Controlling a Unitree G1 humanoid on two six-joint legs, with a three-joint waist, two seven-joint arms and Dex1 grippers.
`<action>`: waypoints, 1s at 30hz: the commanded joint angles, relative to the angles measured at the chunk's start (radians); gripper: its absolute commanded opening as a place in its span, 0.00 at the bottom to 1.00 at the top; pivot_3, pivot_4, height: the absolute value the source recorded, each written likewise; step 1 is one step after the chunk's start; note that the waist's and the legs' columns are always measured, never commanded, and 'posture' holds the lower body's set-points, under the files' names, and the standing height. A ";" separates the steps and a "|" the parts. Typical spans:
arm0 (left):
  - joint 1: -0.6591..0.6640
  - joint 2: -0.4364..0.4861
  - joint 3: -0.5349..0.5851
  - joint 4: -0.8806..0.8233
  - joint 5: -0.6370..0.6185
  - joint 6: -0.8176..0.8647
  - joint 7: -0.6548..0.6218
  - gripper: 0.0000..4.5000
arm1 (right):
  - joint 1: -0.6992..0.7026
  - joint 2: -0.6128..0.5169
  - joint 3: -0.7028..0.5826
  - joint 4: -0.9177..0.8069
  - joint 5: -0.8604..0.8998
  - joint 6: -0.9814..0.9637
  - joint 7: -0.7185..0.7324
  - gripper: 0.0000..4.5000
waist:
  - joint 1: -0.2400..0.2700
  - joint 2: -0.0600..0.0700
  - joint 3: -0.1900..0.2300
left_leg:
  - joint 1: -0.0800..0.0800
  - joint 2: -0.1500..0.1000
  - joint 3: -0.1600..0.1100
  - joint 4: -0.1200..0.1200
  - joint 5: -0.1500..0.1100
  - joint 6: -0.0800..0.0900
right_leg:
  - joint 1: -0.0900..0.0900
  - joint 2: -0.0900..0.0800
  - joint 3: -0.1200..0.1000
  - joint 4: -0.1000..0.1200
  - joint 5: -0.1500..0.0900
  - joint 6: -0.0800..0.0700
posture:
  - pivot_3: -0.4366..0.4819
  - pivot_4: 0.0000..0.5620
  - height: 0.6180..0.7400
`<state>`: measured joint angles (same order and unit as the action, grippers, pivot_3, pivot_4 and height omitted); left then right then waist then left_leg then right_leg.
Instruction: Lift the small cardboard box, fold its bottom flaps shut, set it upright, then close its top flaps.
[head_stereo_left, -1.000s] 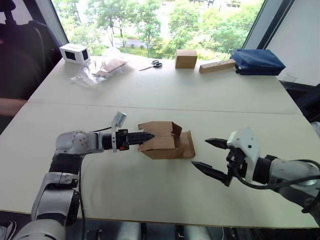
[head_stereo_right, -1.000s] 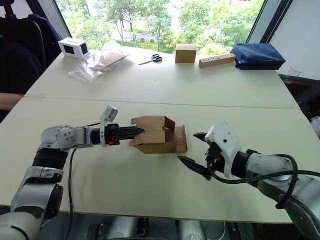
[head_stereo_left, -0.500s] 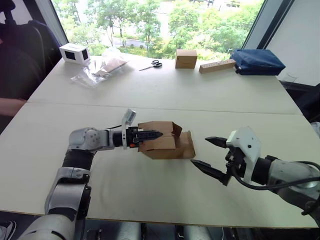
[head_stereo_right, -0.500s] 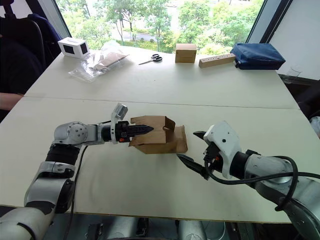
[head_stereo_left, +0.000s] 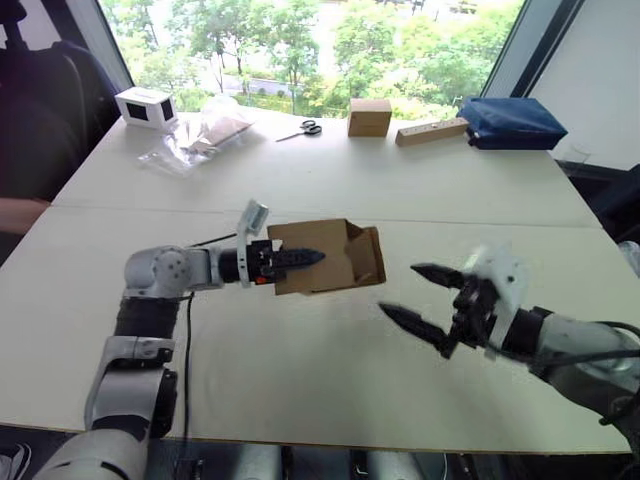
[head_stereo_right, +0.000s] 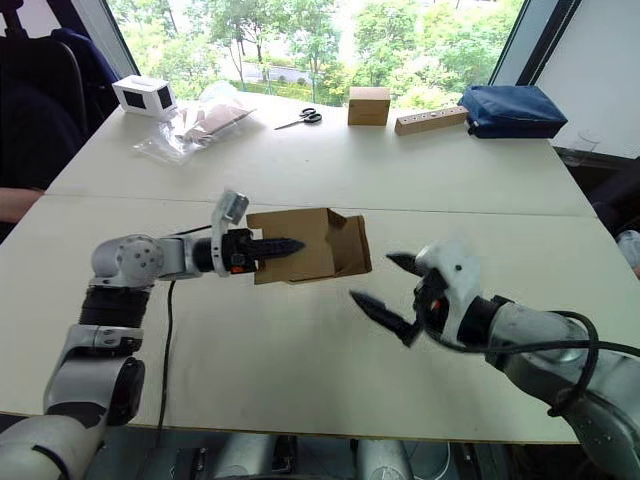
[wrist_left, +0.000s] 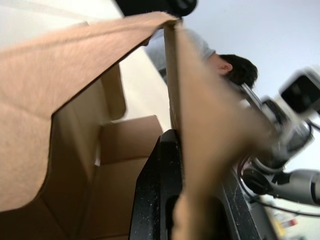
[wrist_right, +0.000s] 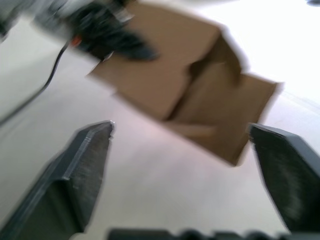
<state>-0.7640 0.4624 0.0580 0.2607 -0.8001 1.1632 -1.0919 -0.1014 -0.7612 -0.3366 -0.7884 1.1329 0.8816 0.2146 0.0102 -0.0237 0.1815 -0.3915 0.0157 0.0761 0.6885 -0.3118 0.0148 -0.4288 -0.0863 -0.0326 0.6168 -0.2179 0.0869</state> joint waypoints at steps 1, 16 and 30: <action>-0.140 0.054 0.005 -0.027 0.033 -0.147 -0.098 0.00 | -0.144 0.086 -0.072 0.098 0.047 -0.114 -0.090 0.85 | 0.001 0.000 0.000 | 0.000 0.000 0.000 0.000 0.000 0.000 | 0.000 0.000 0.000 0.000 -0.001 -0.001 | 0.48 0.27 1.00; -0.400 0.079 -0.084 0.135 0.199 -0.427 -0.298 0.00 | -0.535 0.191 0.119 0.328 -0.120 -0.215 -0.027 0.01 | 0.000 0.002 0.000 | -0.003 -0.001 0.001 0.000 -0.001 0.002 | -0.002 0.002 0.000 -0.001 0.000 0.001 | 0.48 0.27 1.00; -0.367 0.046 -0.071 0.072 0.181 -0.389 -0.306 0.00 | -0.535 0.222 0.213 0.331 -0.218 -0.196 0.088 0.01 | -0.006 0.002 0.000 | -0.003 0.000 0.001 0.000 -0.001 0.002 | -0.002 0.003 0.001 -0.001 0.001 0.002 | 0.48 0.27 1.00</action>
<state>-1.1242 0.5081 -0.0255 0.3687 -0.6013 0.7764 -1.3927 -0.6169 -0.5457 -0.1201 -0.4316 0.9160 0.6907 0.2877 0.0044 -0.0217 0.1816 -0.3945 0.0161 0.0768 0.6884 -0.3129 0.0167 -0.4310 -0.0838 -0.0320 0.6160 -0.2167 0.0891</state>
